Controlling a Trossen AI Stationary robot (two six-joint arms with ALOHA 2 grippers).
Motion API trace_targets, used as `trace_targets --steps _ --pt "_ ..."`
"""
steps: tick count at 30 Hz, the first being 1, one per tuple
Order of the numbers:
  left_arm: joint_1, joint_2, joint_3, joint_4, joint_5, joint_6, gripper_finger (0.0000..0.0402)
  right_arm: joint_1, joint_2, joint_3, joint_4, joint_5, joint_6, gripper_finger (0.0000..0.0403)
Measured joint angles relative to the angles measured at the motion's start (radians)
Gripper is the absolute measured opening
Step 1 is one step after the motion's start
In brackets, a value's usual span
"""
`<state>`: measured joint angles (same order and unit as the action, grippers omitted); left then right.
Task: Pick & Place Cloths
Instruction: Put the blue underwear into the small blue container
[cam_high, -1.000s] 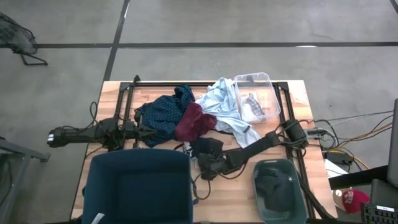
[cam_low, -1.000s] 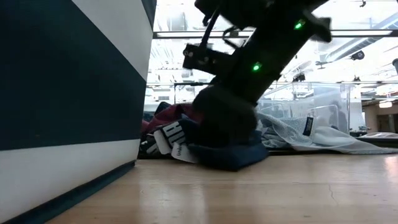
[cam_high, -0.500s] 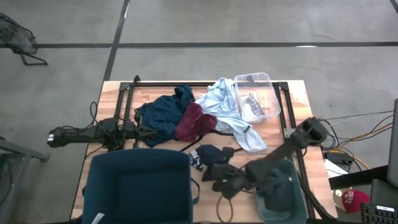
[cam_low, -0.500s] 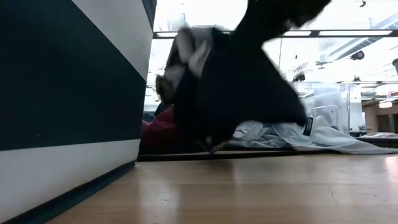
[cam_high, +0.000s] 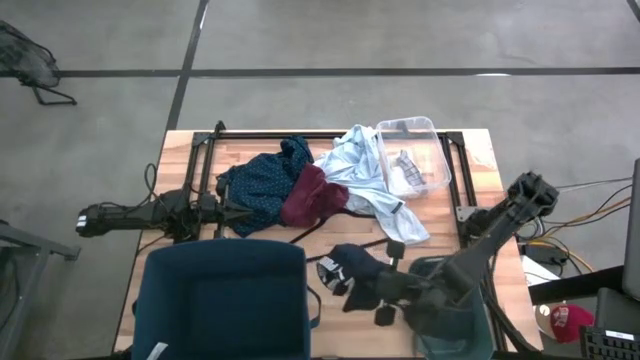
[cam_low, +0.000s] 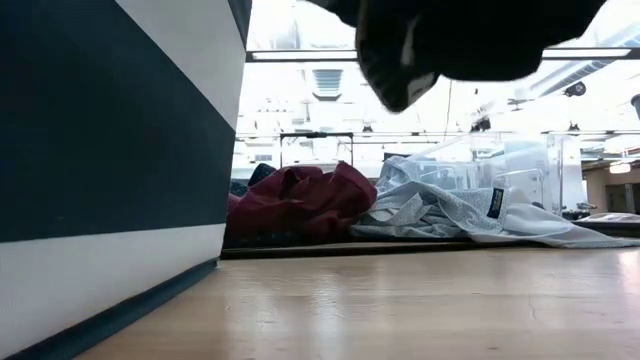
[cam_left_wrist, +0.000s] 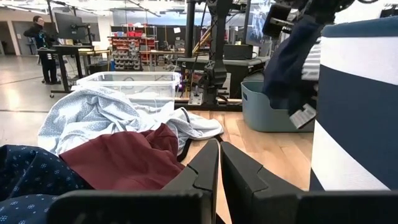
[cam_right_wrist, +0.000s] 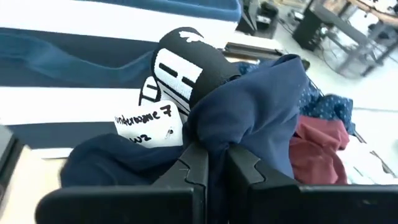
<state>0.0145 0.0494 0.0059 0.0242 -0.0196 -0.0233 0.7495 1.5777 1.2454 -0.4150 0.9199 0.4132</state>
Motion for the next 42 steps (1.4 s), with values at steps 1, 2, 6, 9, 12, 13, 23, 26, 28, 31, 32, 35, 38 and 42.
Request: trace_targets --steps 1,2,6,9,12,13,23,26,28,31,32,35,38,42 --pt "0.000 0.000 0.000 0.000 0.000 0.000 0.0023 0.012 -0.012 -0.006 -0.003 0.000 -0.014 0.0017" --pt "0.000 0.000 0.000 0.000 0.000 0.000 0.0023 0.022 -0.020 -0.010 -0.006 0.000 -0.026 0.0017" --pt "0.000 0.000 0.000 0.000 0.000 0.000 0.0023 0.051 -0.023 -0.017 -0.022 0.012 -0.029 0.0018" --pt "0.000 0.000 0.000 0.000 0.000 0.000 0.0023 0.061 -0.023 -0.018 -0.026 0.026 -0.021 0.0018" --pt "0.000 0.000 0.000 0.000 0.000 0.000 0.0023 0.077 -0.023 -0.011 -0.047 0.025 -0.020 0.0018" --pt "0.000 0.000 0.000 0.000 0.000 0.000 0.0023 0.081 -0.023 -0.003 -0.060 0.025 -0.021 0.0018" --pt "0.000 0.000 0.000 0.000 0.000 0.000 0.0023 0.154 -0.058 0.124 -0.456 0.007 0.256 0.0018" --pt "0.000 0.000 0.000 0.000 0.000 0.000 0.0023 0.177 -0.059 0.166 -0.579 -0.032 0.338 0.0018" --pt "0.000 0.000 0.000 0.000 0.000 0.000 0.0023 0.191 -0.059 0.193 -0.635 -0.039 0.373 0.0018" --pt "0.000 0.000 0.000 0.000 0.000 0.000 0.0023 0.205 -0.059 0.240 -0.729 -0.080 0.433 0.0018" --pt "0.000 0.000 0.000 0.000 0.000 0.000 0.0023 0.208 -0.059 0.257 -0.760 -0.113 0.453 0.0018" --pt "0.000 0.000 0.000 0.000 0.000 0.000 0.0023 0.215 -0.059 0.301 -0.857 -0.204 0.535 0.0018" --pt "0.000 0.000 0.000 0.000 0.000 0.000 0.0023 0.224 -0.059 0.340 -0.958 -0.274 0.628 0.0018" --pt "0.000 0.000 0.000 0.000 0.000 0.000 0.0023 0.237 -0.058 0.376 -1.130 -0.421 0.823 0.0018"
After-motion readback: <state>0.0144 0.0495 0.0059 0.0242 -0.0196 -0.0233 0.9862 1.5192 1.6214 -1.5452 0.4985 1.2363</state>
